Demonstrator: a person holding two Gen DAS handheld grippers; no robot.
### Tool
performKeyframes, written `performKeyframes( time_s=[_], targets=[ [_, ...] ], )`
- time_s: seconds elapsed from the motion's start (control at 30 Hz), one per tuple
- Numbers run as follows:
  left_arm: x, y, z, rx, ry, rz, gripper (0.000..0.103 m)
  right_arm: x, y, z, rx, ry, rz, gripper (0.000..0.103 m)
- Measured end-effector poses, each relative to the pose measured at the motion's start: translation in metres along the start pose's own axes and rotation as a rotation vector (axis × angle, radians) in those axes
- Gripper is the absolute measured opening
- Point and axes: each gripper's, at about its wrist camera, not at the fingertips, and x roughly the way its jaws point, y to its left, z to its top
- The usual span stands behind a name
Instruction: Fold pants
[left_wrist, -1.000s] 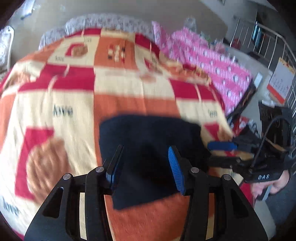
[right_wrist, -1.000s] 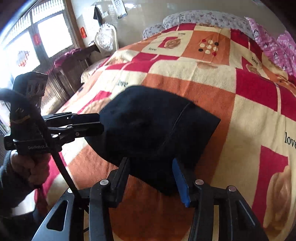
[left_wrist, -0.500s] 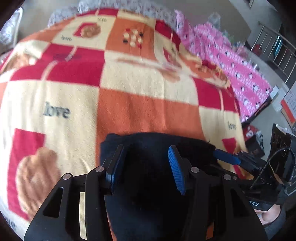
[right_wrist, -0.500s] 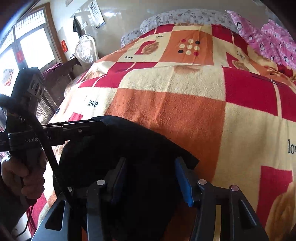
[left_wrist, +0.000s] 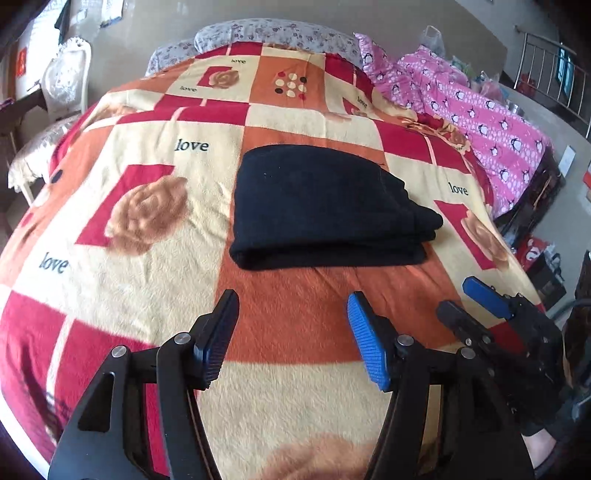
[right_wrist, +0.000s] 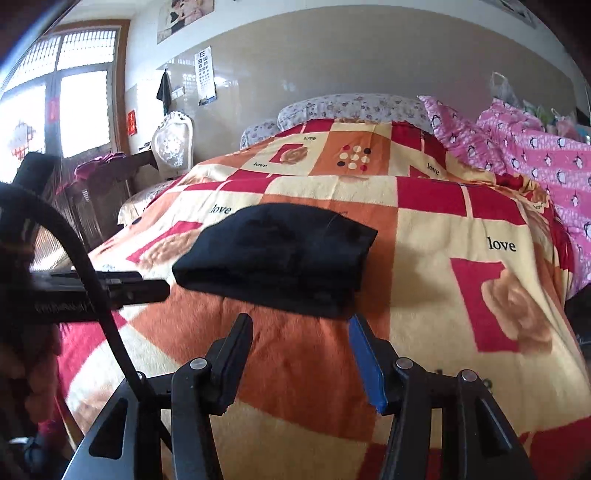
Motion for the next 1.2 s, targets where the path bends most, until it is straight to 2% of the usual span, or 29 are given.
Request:
performKeyframes(
  time_s=[0.03,0.1,0.17,0.2,0.23,0.6,1.2],
  targets=[
    [-0.005,-0.005,-0.004,0.013,-0.003,0.038,0.061,0.003,-0.001,-0.002,0.014,0.022,-0.001,0.052],
    [-0.015,-0.014,-0.012,0.030,-0.028,0.073,0.061,-0.010,-0.005,-0.002,0.039,-0.032,-0.027,0.053],
    [-0.025,-0.021,-0.019,0.048,-0.041,0.111,0.061,-0.020,-0.007,-0.005,0.056,-0.068,-0.019,0.060],
    [-0.027,-0.022,-0.021,0.050,-0.038,0.108,0.061,-0.021,-0.007,-0.007,0.064,-0.062,-0.022,0.066],
    [-0.029,-0.023,-0.023,0.054,-0.030,0.103,0.061,-0.021,-0.007,-0.009,0.069,-0.052,-0.028,0.067],
    [-0.055,-0.031,-0.025,0.066,-0.071,0.114,0.062,-0.023,0.013,-0.020,-0.008,-0.024,-0.068,0.067],
    [-0.047,-0.041,-0.031,0.104,-0.054,0.090,0.062,-0.023,0.008,-0.021,0.010,-0.017,-0.065,0.067]
  ],
)
